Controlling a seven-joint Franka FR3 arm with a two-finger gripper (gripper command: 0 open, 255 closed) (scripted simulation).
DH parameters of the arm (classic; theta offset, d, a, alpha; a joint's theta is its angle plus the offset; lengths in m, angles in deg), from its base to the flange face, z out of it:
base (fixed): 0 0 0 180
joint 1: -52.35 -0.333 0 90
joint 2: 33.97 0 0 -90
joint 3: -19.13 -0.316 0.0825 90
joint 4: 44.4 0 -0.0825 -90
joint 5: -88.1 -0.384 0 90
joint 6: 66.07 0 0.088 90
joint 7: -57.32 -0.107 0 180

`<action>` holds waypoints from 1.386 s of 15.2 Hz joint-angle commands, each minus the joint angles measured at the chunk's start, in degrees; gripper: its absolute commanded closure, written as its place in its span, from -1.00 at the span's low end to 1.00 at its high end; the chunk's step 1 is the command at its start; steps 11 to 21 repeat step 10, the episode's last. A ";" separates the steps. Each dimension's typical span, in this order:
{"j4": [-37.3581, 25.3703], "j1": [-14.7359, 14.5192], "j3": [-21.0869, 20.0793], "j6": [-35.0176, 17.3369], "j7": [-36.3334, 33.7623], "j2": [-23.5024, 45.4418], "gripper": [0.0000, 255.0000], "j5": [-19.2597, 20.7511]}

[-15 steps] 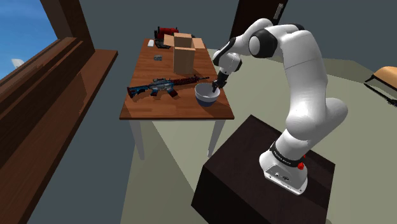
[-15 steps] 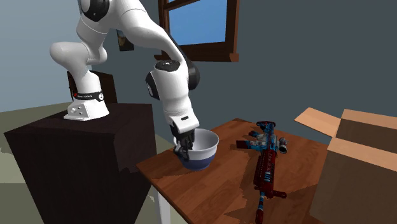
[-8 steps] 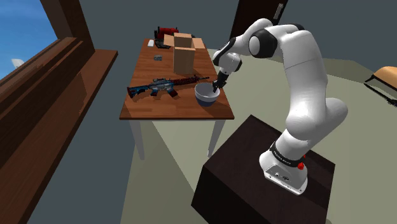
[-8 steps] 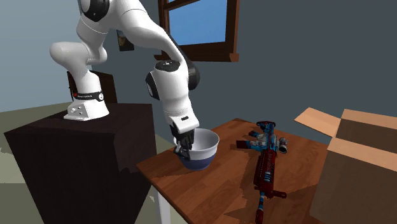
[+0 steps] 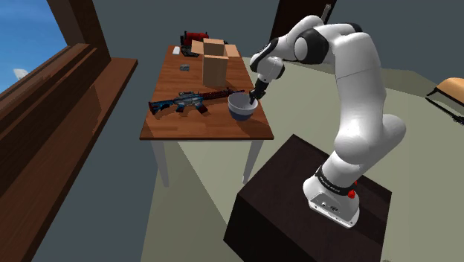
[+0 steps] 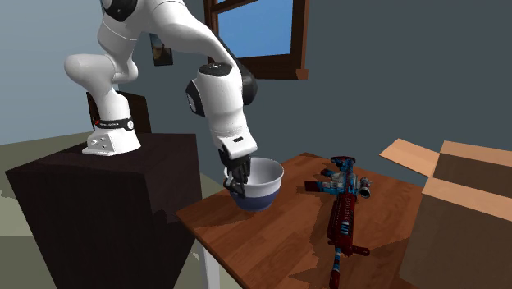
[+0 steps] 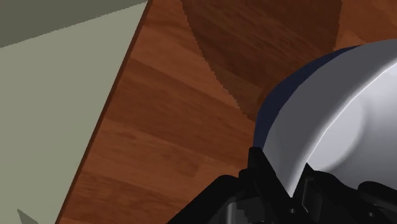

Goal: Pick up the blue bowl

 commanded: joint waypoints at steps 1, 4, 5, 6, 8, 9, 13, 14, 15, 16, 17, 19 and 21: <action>0.38 -0.19 0.43 0.81 -0.35 -1.23 1.00 0.47; 0.85 -0.58 1.01 2.00 -1.02 -2.96 1.00 1.19; 0.98 -0.71 1.21 2.41 -1.25 -3.52 1.00 1.44; 1.10 -0.84 1.40 2.82 -1.49 -4.08 1.00 1.69; 1.30 -1.09 1.78 3.66 -1.96 -5.18 1.00 2.19; 1.33 -1.11 1.81 3.72 -1.99 -5.27 1.00 2.23; 1.32 -1.11 1.81 3.73 -1.99 -5.26 1.00 2.23; 1.32 -1.11 1.81 3.73 -1.99 -5.26 1.00 2.23; 1.32 -1.11 1.81 3.73 -1.99 -5.26 1.00 2.23; 1.32 -1.11 1.81 3.73 -1.99 -5.26 1.00 2.23; 1.32 -1.11 1.81 3.73 -1.99 -5.26 1.00 2.23; 1.32 -1.11 1.81 3.73 -1.99 -5.26 1.00 2.23; 1.32 -1.11 1.81 3.73 -1.99 -5.26 1.00 2.23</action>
